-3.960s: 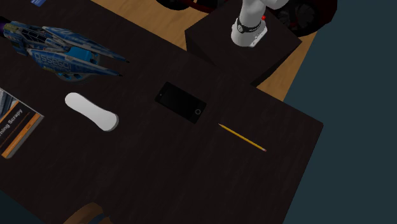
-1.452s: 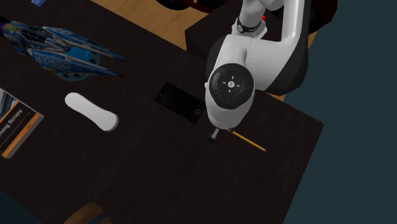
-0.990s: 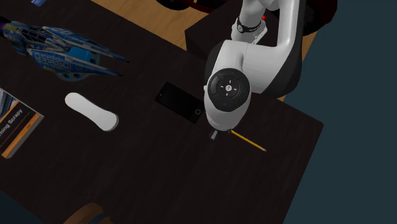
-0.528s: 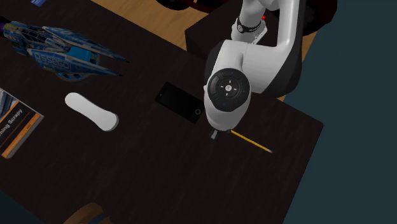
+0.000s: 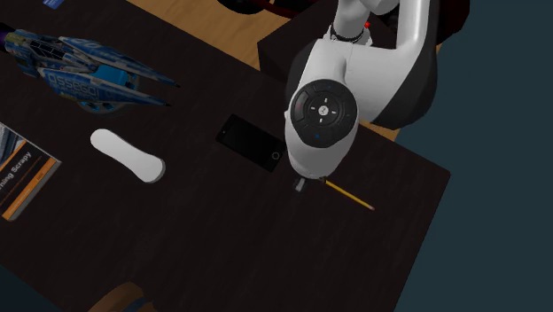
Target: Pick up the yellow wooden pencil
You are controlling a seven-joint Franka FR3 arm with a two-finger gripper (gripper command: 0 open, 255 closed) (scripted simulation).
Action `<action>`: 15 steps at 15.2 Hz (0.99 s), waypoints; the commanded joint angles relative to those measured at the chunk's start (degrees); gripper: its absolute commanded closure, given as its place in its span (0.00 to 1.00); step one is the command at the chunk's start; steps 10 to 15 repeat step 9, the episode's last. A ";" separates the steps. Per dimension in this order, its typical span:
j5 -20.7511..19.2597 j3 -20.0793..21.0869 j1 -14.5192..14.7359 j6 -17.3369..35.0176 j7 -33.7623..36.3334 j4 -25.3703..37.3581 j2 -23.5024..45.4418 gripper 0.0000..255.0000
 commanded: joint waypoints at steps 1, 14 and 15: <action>0.13 0.10 0.08 -1.56 0.07 1.44 -0.15 1.00; 0.45 0.31 0.23 -6.17 0.15 5.76 -0.56 1.00; 0.45 0.31 0.23 -6.17 0.15 5.76 -0.56 1.00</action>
